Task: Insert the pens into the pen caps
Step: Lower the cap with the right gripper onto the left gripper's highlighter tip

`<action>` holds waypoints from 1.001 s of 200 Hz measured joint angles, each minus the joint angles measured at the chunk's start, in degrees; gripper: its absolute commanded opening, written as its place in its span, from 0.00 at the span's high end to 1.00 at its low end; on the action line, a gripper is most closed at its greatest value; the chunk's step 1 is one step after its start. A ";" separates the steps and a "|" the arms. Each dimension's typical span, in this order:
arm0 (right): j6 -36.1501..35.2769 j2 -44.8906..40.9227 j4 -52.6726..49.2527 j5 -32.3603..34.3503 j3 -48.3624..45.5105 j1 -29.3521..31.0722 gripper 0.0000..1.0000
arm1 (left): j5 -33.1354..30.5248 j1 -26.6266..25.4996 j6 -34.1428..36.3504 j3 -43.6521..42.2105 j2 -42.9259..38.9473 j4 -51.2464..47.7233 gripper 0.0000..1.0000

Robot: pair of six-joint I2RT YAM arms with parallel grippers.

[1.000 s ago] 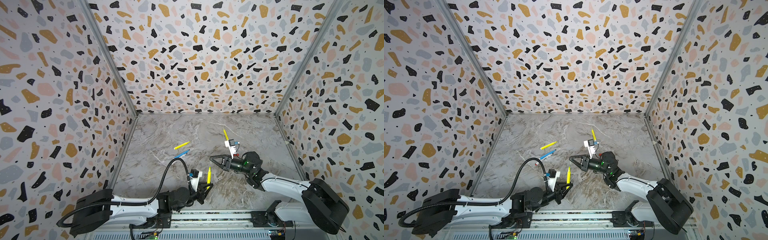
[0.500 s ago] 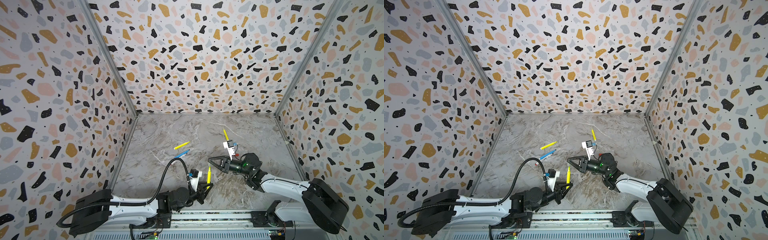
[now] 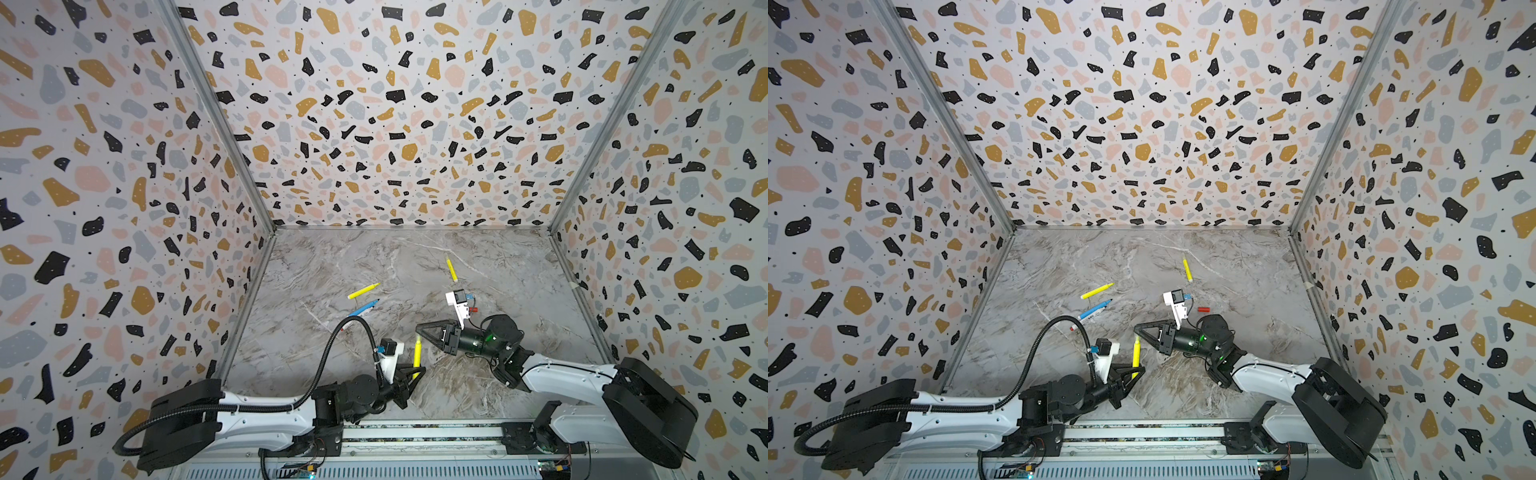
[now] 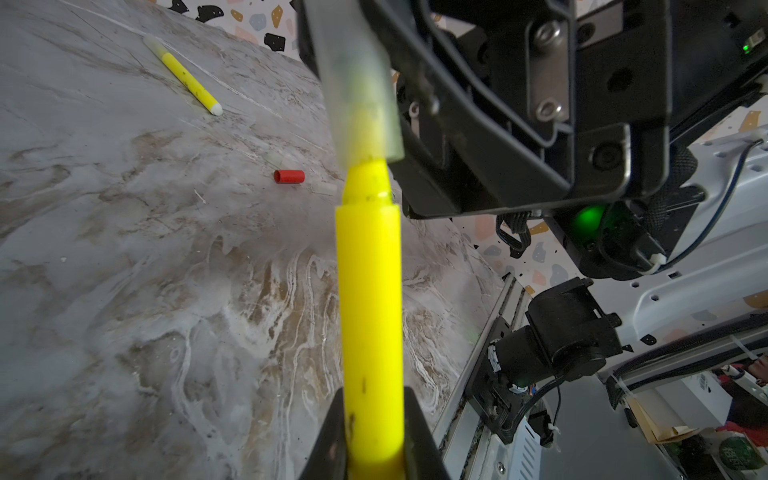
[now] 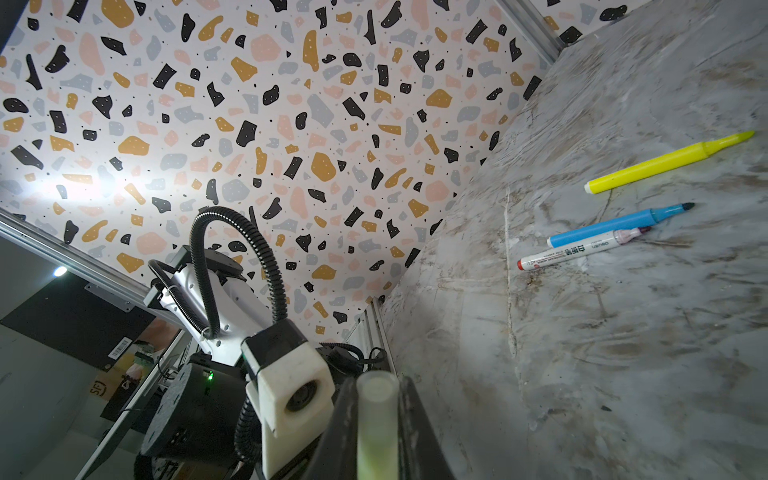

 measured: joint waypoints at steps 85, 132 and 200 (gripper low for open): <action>-0.07 0.35 6.80 7.37 -3.63 4.96 0.78 | 0.11 -0.46 -0.09 -0.02 -0.68 -0.55 0.99; -0.74 0.00 5.01 5.92 -4.35 7.96 0.53 | -0.96 -0.37 -0.02 -0.07 -3.04 0.61 0.99; -6.93 -13.20 -9.40 8.76 -3.17 7.78 0.37 | -1.51 -0.37 0.07 -0.07 -4.22 0.59 0.99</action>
